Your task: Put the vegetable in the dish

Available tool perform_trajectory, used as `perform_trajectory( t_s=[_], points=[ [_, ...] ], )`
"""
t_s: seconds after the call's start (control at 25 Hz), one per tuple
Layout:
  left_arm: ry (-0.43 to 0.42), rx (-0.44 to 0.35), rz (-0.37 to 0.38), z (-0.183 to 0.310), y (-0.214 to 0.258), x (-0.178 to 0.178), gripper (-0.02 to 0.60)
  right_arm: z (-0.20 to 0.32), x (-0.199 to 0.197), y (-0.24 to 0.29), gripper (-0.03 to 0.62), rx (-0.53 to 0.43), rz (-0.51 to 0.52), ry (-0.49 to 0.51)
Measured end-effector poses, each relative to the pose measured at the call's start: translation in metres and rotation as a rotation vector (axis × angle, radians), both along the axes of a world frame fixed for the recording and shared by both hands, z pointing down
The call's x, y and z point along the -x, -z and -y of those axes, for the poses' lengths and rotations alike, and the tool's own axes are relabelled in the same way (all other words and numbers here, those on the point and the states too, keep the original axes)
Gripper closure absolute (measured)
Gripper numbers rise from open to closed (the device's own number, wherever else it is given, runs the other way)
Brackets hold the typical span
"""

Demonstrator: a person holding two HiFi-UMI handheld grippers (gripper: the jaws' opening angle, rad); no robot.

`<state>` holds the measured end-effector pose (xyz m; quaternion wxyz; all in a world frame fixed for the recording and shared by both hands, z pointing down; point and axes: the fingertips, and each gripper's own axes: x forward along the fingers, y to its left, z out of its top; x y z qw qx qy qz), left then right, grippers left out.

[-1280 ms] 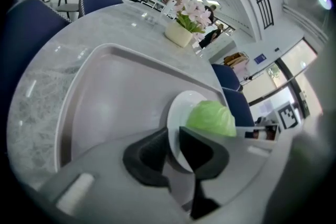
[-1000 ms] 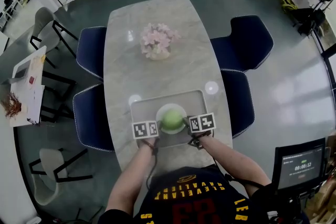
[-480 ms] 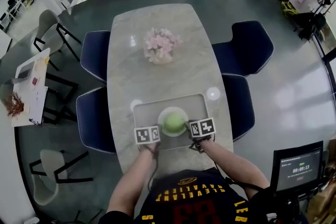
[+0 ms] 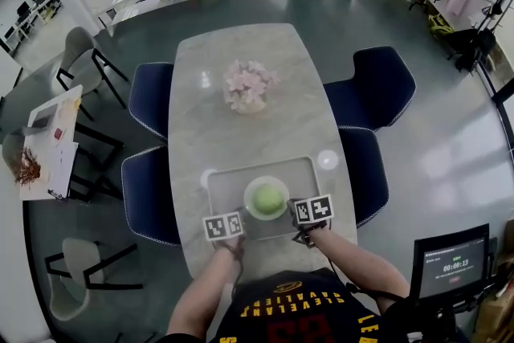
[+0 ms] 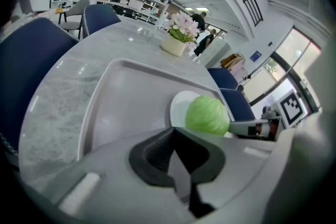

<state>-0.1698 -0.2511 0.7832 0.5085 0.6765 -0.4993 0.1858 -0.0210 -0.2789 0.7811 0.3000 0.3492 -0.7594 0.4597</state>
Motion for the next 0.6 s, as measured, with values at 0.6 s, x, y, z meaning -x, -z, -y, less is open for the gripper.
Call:
perform_trajectory(
  t_s=[0.6],
  points=[
    [-0.052,-0.115,-0.143,-0.053,0.05,-0.031,0.58,-0.037,-0.018,0.041,0.588,0.003,0.172,-0.096]
  ],
)
